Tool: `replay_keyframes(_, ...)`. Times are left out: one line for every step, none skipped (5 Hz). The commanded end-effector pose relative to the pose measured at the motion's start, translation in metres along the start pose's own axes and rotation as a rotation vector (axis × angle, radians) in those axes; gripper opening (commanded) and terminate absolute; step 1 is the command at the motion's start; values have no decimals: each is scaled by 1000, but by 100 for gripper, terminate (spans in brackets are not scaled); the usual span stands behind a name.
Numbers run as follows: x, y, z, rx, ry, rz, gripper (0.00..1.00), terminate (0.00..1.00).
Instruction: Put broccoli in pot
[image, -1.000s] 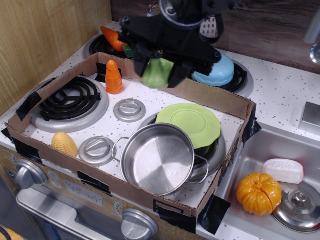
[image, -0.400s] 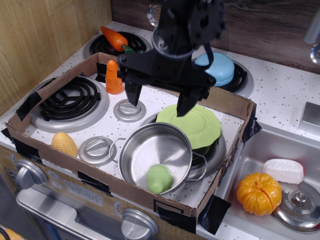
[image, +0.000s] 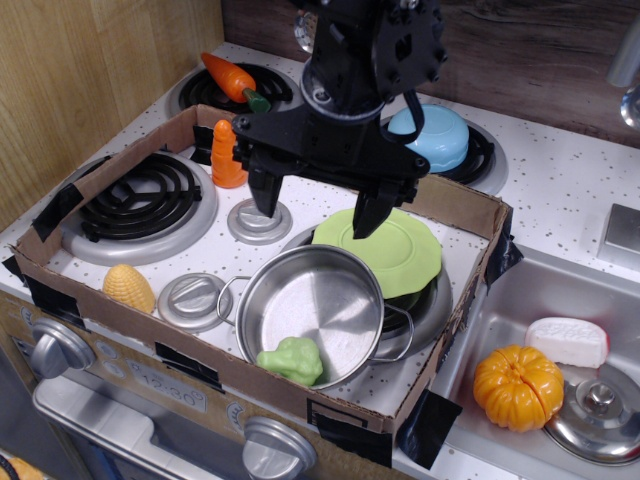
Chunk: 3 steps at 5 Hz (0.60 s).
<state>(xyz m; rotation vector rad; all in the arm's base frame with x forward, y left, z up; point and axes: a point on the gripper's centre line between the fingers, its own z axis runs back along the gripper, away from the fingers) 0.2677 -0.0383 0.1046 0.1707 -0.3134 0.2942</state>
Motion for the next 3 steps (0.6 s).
replay_keyframes(12, -4, 11, -22, -40, 11, 100, 0)
replay_keyframes(12, -4, 11, -22, -40, 11, 100, 0)
replay_keyframes(12, -4, 11, -22, -40, 11, 100, 100)
